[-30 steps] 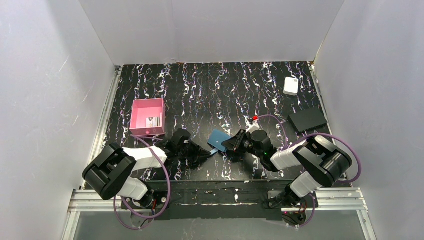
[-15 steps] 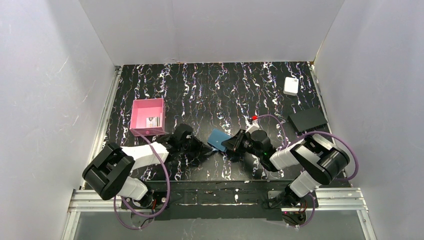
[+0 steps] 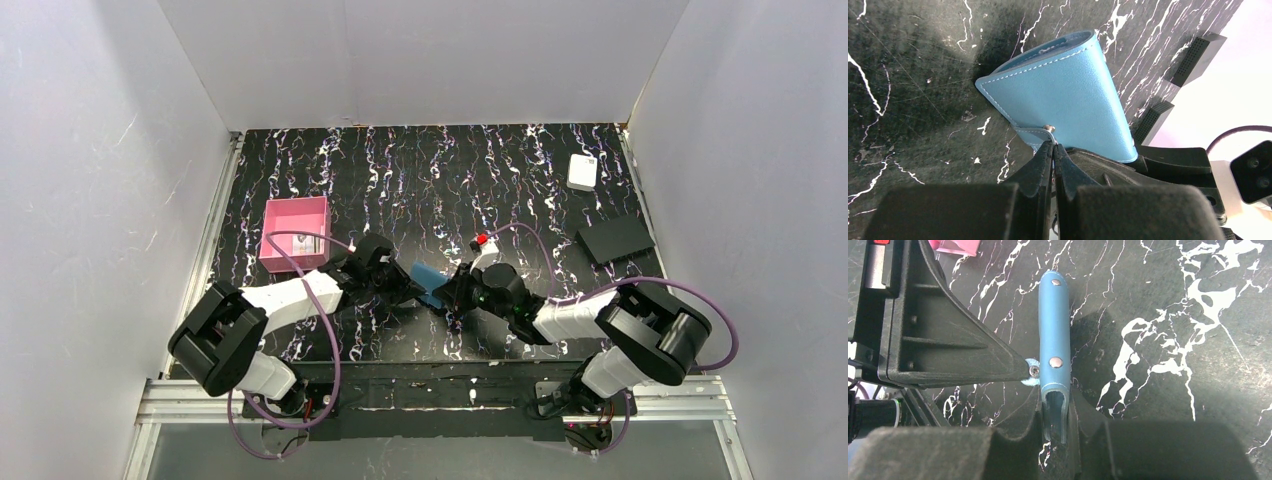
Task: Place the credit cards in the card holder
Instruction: Close the card holder at the center of the board.
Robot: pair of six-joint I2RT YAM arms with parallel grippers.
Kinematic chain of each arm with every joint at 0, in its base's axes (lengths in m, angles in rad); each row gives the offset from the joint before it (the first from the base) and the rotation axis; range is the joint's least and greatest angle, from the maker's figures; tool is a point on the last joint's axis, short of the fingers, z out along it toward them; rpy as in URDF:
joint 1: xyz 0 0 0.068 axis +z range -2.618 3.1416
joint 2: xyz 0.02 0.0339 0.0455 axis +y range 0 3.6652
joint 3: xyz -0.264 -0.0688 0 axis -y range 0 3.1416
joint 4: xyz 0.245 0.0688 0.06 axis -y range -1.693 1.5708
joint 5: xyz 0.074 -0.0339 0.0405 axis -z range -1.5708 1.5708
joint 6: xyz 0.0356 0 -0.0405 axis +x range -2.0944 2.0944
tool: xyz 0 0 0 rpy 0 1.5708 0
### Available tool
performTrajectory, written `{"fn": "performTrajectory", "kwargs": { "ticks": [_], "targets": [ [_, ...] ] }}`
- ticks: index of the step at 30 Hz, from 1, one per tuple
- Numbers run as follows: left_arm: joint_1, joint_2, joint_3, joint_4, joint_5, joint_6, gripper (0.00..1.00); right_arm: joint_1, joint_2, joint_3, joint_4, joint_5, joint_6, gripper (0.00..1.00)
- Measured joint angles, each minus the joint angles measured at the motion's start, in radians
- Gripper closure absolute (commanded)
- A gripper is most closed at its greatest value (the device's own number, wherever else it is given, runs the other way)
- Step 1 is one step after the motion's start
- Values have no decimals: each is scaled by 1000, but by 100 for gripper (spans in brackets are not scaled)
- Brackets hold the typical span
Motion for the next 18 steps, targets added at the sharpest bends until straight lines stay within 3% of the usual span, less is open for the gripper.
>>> {"fn": "performTrajectory", "kwargs": {
  "ticks": [18],
  "targets": [
    [25, 8, 2, -50, -6, -3, 100, 37, -3, 0, 2, 57, -25, 99]
  ]
}}
